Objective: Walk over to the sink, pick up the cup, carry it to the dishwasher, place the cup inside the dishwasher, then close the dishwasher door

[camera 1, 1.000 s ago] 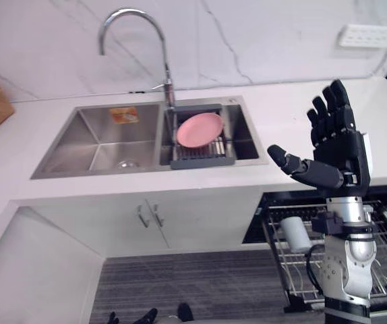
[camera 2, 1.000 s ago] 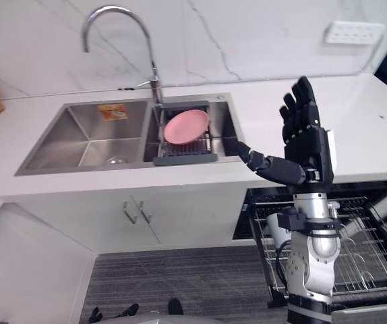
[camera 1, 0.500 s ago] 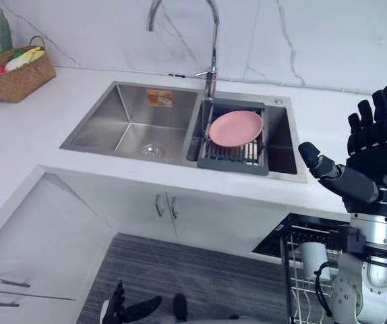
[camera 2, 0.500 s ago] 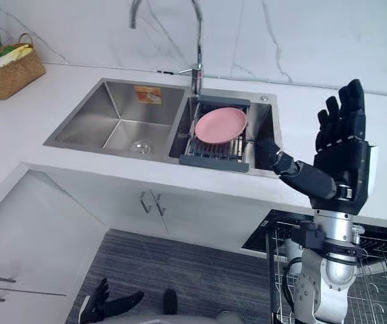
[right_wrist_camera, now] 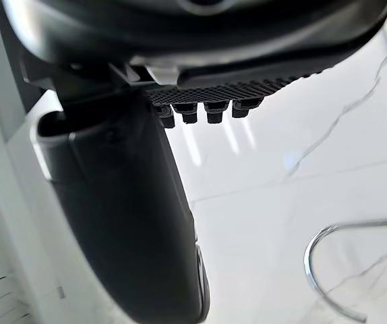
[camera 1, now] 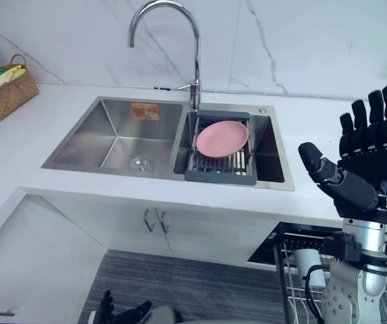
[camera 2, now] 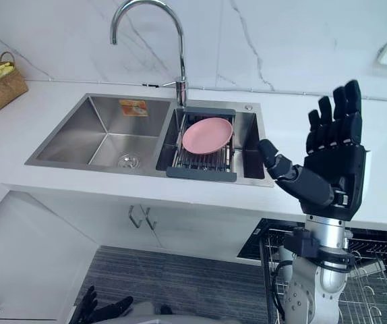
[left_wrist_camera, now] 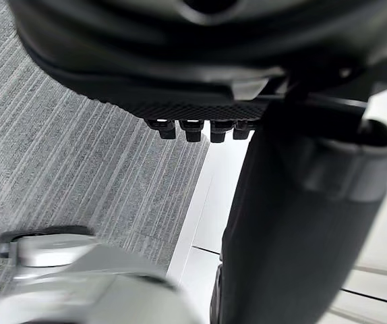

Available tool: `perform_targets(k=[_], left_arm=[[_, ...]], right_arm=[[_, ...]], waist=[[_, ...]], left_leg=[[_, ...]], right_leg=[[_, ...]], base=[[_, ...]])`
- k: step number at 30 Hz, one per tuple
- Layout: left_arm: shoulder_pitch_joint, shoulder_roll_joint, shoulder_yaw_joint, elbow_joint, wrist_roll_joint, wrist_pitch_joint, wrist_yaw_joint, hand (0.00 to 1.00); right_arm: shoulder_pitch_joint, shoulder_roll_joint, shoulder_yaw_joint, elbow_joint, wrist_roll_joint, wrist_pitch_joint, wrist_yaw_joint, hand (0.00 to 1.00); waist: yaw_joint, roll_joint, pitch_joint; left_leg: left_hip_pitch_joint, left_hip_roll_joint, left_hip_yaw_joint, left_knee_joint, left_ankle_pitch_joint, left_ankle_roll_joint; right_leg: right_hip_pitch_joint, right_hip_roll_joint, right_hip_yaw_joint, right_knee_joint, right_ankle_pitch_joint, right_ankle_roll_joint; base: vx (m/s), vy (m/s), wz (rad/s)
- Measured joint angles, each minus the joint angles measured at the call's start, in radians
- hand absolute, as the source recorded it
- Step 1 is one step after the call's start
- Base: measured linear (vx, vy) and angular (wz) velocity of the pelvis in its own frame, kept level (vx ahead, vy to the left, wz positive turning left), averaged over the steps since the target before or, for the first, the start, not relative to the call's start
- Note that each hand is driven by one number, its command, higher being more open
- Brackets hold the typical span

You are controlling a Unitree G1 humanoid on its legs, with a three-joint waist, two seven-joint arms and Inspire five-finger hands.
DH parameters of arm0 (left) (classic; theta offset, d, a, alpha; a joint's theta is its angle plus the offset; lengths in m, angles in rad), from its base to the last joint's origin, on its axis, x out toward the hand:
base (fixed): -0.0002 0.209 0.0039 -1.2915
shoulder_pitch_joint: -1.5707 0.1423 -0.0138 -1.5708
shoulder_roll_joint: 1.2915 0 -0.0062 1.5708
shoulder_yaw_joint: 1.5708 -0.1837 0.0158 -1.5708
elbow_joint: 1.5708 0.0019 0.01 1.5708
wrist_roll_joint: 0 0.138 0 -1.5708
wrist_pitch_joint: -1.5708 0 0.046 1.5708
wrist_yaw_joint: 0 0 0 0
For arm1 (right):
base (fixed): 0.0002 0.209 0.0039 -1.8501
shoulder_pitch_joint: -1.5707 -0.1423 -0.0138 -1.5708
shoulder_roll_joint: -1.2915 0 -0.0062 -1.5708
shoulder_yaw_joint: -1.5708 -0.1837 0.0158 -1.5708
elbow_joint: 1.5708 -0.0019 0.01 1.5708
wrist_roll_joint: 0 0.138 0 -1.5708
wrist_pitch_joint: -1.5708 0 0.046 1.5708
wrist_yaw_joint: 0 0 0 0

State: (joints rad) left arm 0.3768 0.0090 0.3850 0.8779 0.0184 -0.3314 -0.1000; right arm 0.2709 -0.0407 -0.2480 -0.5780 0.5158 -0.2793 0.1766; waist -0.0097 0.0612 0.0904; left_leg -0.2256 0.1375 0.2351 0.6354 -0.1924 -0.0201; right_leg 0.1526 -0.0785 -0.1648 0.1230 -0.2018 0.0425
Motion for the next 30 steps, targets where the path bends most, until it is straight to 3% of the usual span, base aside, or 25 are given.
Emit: perform_targets(k=[1, 4, 5, 6, 10, 15, 18, 19, 21, 23, 24, 25, 27, 28, 29, 30], left_arm=[[0.011, -0.008, 0.001, 0.0, -0.011, 0.0, -0.022, 1.0], [0.019, -0.01, 0.005, 0.0, -0.025, -0.001, -0.06, 1.0], [0.021, -0.01, 0.004, 0.003, -0.033, -0.001, -0.065, 1.0], [0.023, -0.007, 0.001, 0.019, -0.037, -0.001, -0.069, 1.0], [-0.01, 0.017, -0.019, 0.032, -0.032, 0.011, -0.089, 1.0], [-0.029, 0.03, -0.03, 0.019, 0.006, 0.015, -0.145, 1.0], [-0.031, 0.048, -0.04, -0.016, 0.02, 0.007, -0.23, 1.0], [-0.03, 0.063, -0.04, -0.027, 0.021, -0.005, -0.261, 1.0], [-0.026, 0.094, -0.037, -0.055, 0.021, -0.006, -0.295, 1.0], [-0.016, 0.132, -0.031, -0.059, 0.02, -0.01, -0.323, 1.0], [-0.006, 0.145, -0.015, -0.057, 0.021, -0.004, -0.339, 1.0], [0.008, 0.153, -0.002, -0.056, 0.018, -0.005, -0.346, 1.0], [0.028, 0.186, 0.044, -0.057, 0.011, -0.011, -0.375, 1.0], [0.038, 0.204, 0.057, -0.057, 0.011, -0.016, -0.381, 1.0], [0.053, 0.219, 0.079, -0.055, 0.011, -0.035, -0.385, 1.0], [0.058, 0.216, 0.087, -0.055, 0.011, -0.038, -0.385, 1.0]], right_arm=[[-0.001, 0.001, -0.003, -0.001, 0.002, -0.005, -0.006, 1.0], [-0.007, -0.001, -0.032, -0.001, 0.004, -0.016, -0.012, 1.0], [-0.005, -0.003, -0.03, -0.003, 0.004, -0.017, -0.009, 1.0], [0.0, -0.005, -0.024, -0.004, 0.001, -0.018, -0.009, 1.0], [-0.005, -0.042, 0.031, -0.037, -0.019, -0.016, 0.001, 1.0], [-0.036, -0.067, 0.058, -0.037, -0.039, -0.014, 0.019, 1.0], [-0.057, -0.077, 0.056, -0.033, -0.07, -0.014, 0.013, 1.0], [-0.09, -0.077, 0.06, -0.017, -0.078, -0.014, 0.012, 1.0], [-0.135, -0.076, 0.071, 0.028, -0.082, -0.015, 0.013, 1.0], [-0.17, -0.076, 0.085, 0.112, -0.088, -0.015, 0.015, 1.0], [-0.177, -0.075, 0.096, 0.146, -0.088, -0.015, 0.019, 1.0], [-0.175, -0.073, 0.1, 0.155, -0.088, -0.016, 0.019, 1.0], [-0.158, -0.072, 0.103, 0.176, -0.088, -0.019, 0.022, 1.0], [-0.145, -0.072, 0.108, 0.178, -0.088, -0.025, 0.023, 1.0], [-0.127, -0.078, 0.111, 0.181, -0.087, -0.046, 0.035, 1.0], [-0.121, -0.084, 0.108, 0.184, -0.087, -0.051, 0.042, 1.0]], waist=[[0.007, 0.009, -0.006], [0.02, 0.014, -0.009], [0.02, 0.018, -0.012], [0.022, 0.016, -0.025], [0.024, 0.007, -0.057], [0.03, -0.002, -0.083], [0.049, -0.008, -0.112], [0.053, -0.009, -0.114], [0.052, -0.017, -0.101], [0.051, -0.022, -0.092], [0.045, -0.017, -0.089], [0.04, -0.016, -0.088], [0.022, -0.021, -0.079], [0.02, -0.039, -0.08], [0.025, -0.051, -0.081], [0.027, -0.035, -0.077]], left_leg=[[0.003, 0.009, 0.02, 0.0, -0.018, -0.022], [-0.002, 0.022, 0.037, -0.146, -0.025, -0.018], [-0.001, 0.026, 0.029, -0.203, 0.0, -0.024], [0.007, 0.002, 0.03, -0.209, 0.016, -0.001], [0.01, -0.062, 0.087, -0.193, -0.012, 0.066], [0.068, -0.085, 0.087, -0.217, -0.041, 0.071], [0.138, -0.106, 0.079, -0.307, -0.045, 0.076], [0.163, -0.11, 0.084, -0.335, -0.054, 0.082], [0.209, -0.115, 0.095, -0.361, -0.06, 0.083], [0.283, -0.117, 0.119, -0.385, -0.065, 0.081], [0.312, -0.109, 0.126, -0.394, -0.07, 0.072], [0.321, -0.103, 0.127, -0.395, -0.072, 0.068], [0.344, -0.068, 0.106, -0.388, -0.077, 0.035], [0.348, -0.072, 0.09, -0.38, -0.08, 0.013], [0.348, -0.067, 0.054, -0.37, -0.095, -0.013], [0.349, -0.048, 0.036, -0.374, -0.095, -0.018]], right_leg=[[0.006, -0.003, 0.016, -0.002, 0.0, -0.003], [-0.002, -0.022, 0.065, -0.008, -0.002, 0.0], [-0.001, -0.029, 0.091, -0.013, -0.01, 0.013], [0.003, -0.046, 0.123, -0.026, -0.015, 0.021], [0.0, -0.111, 0.218, -0.056, 0.005, 0.059], [0.019, -0.126, 0.224, -0.021, 0.043, 0.11], [-0.045, -0.122, 0.223, 0.155, 0.043, 0.137], [-0.112, -0.124, 0.229, 0.297, 0.032, 0.206], [-0.224, -0.132, 0.255, 0.54, 0.04, 0.229], [-0.335, -0.159, 0.211, 0.744, 0.009, 0.183], [-0.381, -0.181, 0.159, 0.762, -0.015, 0.14], [-0.399, -0.189, 0.136, 0.747, -0.022, 0.124], [-0.433, -0.203, 0.037, 0.563, -0.008, 0.084], [-0.428, -0.197, 0.005, 0.45, 0.079, 0.042], [-0.409, -0.184, -0.003, 0.385, 0.122, 0.047], [-0.388, -0.162, -0.008, 0.358, 0.116, 0.048]], base=[[0.02, 0.039, -0.39], [0.05, 0.093, -0.45], [0.18, 0.236, -0.63], [0.21, 0.251, -0.55], [0.32, 0.252, -0.27], [0.22, 0.104, -0.03], [0.15, 0.042, -0.02], [0.12, 0.032, -0.19], [0.12, 0.006, -0.29], [0.13, -0.033, -0.31], [0.09, -0.04, -0.13], [0.17, -0.117, 0.03], [0.26, -0.225, 0.24], [0.25, -0.249, 0.23], [0.19, -0.217, 0.06], [0.19, -0.265, 0.04]])
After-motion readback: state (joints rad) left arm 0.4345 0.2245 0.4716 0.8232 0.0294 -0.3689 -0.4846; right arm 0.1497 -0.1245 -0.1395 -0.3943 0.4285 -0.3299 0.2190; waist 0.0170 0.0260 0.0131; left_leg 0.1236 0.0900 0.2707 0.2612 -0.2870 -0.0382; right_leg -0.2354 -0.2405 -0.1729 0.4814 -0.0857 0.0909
